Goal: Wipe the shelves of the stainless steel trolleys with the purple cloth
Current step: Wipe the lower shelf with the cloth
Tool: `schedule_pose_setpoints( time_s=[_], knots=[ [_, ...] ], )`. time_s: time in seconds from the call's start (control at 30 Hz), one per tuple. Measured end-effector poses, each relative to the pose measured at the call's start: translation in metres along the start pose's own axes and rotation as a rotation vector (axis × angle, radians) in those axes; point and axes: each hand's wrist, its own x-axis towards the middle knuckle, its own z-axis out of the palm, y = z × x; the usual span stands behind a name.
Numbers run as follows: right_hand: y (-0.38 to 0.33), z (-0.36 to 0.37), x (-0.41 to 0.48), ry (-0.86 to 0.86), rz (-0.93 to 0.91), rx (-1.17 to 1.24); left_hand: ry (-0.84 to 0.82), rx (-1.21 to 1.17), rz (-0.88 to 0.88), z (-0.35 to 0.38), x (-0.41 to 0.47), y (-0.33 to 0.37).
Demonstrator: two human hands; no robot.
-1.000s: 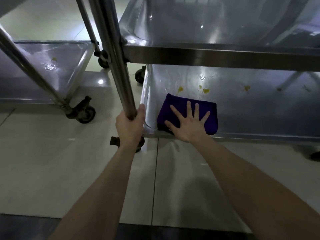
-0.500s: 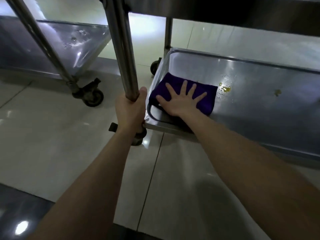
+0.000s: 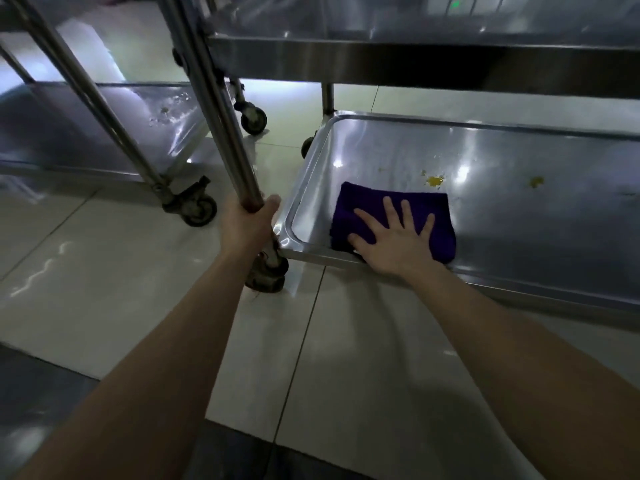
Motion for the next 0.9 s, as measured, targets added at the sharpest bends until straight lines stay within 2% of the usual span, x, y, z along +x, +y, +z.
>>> schedule_pose_setpoints(
  time_s=[0.07, 0.1, 0.13, 0.17, 0.23, 0.27, 0.37, 0.5, 0.53, 0.67, 0.77, 0.9],
  knots=[
    [0.009, 0.001, -0.004, 0.004, -0.016, -0.011, 0.195, 0.216, 0.051, -0.014, -0.025, -0.003],
    [0.01, 0.004, -0.004, 0.021, -0.025, -0.014, 0.244, 0.329, 0.185, -0.02, -0.044, -0.007],
    [0.008, 0.007, -0.004, 0.047, -0.033, -0.016, 0.198, 0.433, 0.366, -0.022, -0.065, -0.008],
    [0.007, 0.009, -0.004, 0.073, -0.04, -0.02, 0.074, 0.532, 0.536, -0.02, -0.081, -0.007],
    [0.005, 0.012, -0.002, 0.108, -0.052, -0.028, -0.196, 0.762, 0.706, -0.008, -0.09, 0.001],
    [0.005, 0.013, -0.002, 0.117, -0.056, -0.031, -0.302, 0.867, 0.677, 0.001, -0.084, 0.012],
    [0.004, 0.015, 0.0, 0.123, -0.05, -0.037, -0.538, 1.128, 0.42, 0.032, -0.047, 0.054],
    [0.0, 0.017, 0.003, 0.121, -0.051, -0.056, -0.655, 1.277, 0.092, 0.06, -0.008, 0.069],
    [0.0, 0.018, 0.004, 0.125, -0.052, -0.057, -0.66, 1.306, 0.082, 0.062, -0.006, 0.063],
    [-0.011, 0.016, 0.023, 0.132, -0.057, -0.067, -0.638, 1.389, 0.272, 0.061, 0.002, 0.042],
    [-0.039, 0.002, 0.059, 0.085, -0.075, -0.066, -0.671, 1.264, 0.213, 0.057, 0.015, 0.047],
    [-0.077, -0.018, 0.102, 0.012, -0.085, -0.056, -0.642, 1.192, 0.225, 0.058, 0.013, 0.042]
  ],
)
